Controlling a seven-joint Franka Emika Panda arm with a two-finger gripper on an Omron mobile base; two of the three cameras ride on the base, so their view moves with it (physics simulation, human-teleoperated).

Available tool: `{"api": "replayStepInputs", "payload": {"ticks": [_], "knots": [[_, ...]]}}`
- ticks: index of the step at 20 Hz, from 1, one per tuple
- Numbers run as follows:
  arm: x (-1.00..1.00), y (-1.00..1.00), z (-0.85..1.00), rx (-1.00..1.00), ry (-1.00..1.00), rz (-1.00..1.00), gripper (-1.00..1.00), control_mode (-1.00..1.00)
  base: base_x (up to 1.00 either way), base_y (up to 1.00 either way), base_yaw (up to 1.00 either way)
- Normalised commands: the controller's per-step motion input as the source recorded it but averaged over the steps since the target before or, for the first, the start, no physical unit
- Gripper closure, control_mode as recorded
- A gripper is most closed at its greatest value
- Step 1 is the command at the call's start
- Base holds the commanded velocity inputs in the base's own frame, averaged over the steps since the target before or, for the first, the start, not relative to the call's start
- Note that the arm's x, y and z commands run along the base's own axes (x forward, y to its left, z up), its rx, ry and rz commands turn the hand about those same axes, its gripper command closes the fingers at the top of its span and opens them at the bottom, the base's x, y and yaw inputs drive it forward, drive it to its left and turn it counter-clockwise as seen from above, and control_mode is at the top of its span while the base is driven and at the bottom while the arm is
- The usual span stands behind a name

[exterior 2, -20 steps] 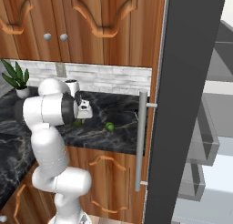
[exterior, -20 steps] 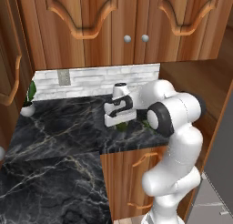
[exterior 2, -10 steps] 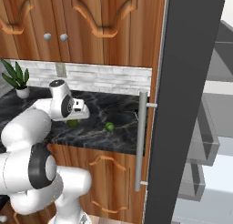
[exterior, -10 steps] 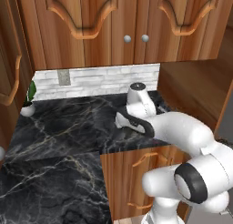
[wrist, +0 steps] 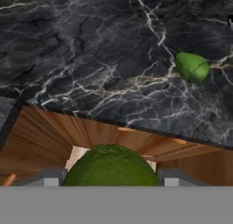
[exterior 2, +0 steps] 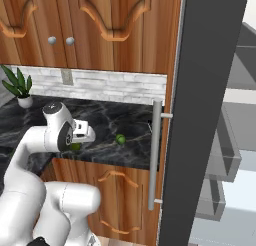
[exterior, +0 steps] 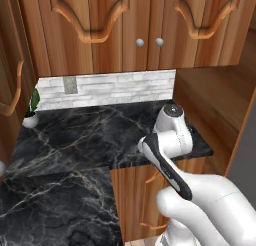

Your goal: Place the lime and avocado inside the fridge drawer. Close the drawer after placing the vegetables.

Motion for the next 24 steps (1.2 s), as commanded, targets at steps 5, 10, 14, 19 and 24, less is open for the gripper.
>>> {"api": "replayStepInputs", "payload": {"ticks": [5,10,14,19,24], "knots": [[-0.31,-0.06,0.15,0.00,-0.07,0.02,1.00,-1.00,0.00,0.00,0.00],[0.00,0.00,0.00,0.00,0.00,0.00,1.00,1.00,-0.95,0.09,0.07],[0.00,0.00,0.00,0.00,0.00,0.00,1.00,1.00,-1.00,-0.08,-0.02],[0.00,0.00,0.00,0.00,0.00,0.00,1.00,1.00,-0.74,-0.90,-0.10],[0.00,0.00,0.00,0.00,0.00,0.00,1.00,1.00,-0.08,-1.00,-0.01]]}}
